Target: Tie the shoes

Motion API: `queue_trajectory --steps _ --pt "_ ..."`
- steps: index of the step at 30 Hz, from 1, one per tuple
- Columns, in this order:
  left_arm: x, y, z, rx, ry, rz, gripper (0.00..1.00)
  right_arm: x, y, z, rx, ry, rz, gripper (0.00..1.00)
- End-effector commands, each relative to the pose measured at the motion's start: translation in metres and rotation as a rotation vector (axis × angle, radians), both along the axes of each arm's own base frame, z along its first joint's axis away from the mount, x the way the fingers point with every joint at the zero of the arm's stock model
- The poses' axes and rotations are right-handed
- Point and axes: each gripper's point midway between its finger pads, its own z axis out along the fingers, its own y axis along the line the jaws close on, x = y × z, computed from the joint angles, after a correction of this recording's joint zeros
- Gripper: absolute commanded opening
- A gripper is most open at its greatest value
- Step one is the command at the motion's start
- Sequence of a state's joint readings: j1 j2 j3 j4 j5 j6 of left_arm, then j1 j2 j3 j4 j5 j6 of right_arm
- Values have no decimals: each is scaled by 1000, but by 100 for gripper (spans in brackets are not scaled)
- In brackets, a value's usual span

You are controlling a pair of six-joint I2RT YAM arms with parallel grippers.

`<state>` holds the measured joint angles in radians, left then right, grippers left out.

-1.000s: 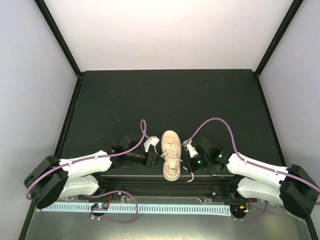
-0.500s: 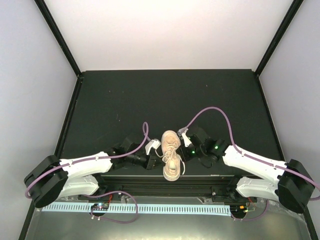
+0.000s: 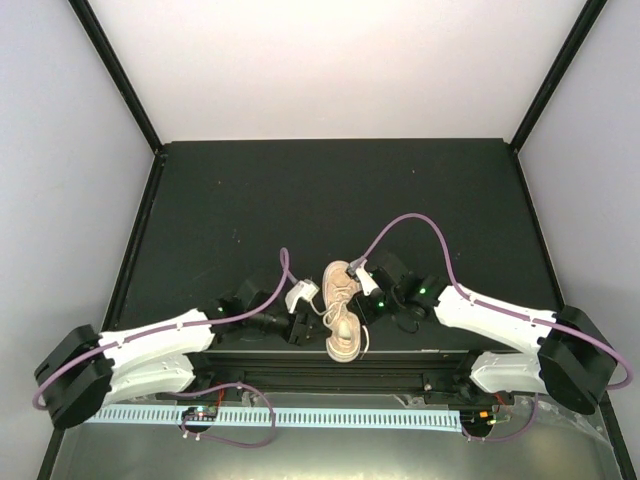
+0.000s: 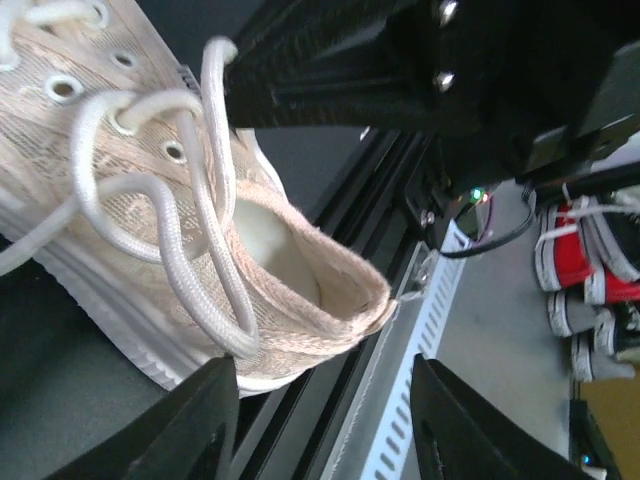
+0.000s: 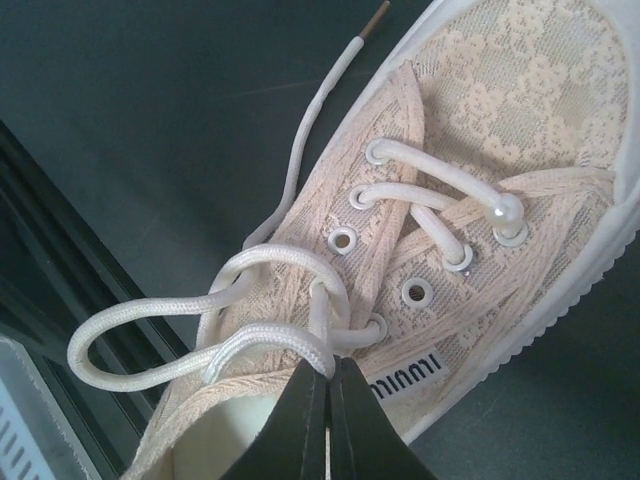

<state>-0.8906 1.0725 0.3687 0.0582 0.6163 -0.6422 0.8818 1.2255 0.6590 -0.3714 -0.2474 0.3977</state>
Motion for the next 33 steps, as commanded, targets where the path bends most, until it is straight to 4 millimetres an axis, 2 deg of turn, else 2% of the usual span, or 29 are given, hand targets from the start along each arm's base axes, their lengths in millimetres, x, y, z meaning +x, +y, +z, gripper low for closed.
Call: queue_trajectory --steps 1,4,10,14,19,21,27,33 --pt "17 15 11 42 -77 96 55 -1 3 0 23 -10 18 2" --pt "30 17 19 38 -107 145 57 -2 2 -1 21 -6 20 2" --pt "67 18 17 58 -80 249 41 -4 1 -1 28 -4 23 2" --pt "82 11 8 46 -44 269 36 -5 3 0 41 -1 25 2" --pt "79 -6 5 19 3 186 30 -4 3 0 42 -2 24 2" --pt "76 -9 -2 21 32 159 30 -4 3 -1 41 -1 25 2" --pt "73 -10 -13 42 57 142 26 -5 4 -2 46 3 26 2" --pt "72 -13 -14 33 71 126 22 -5 4 -2 43 1 26 2"
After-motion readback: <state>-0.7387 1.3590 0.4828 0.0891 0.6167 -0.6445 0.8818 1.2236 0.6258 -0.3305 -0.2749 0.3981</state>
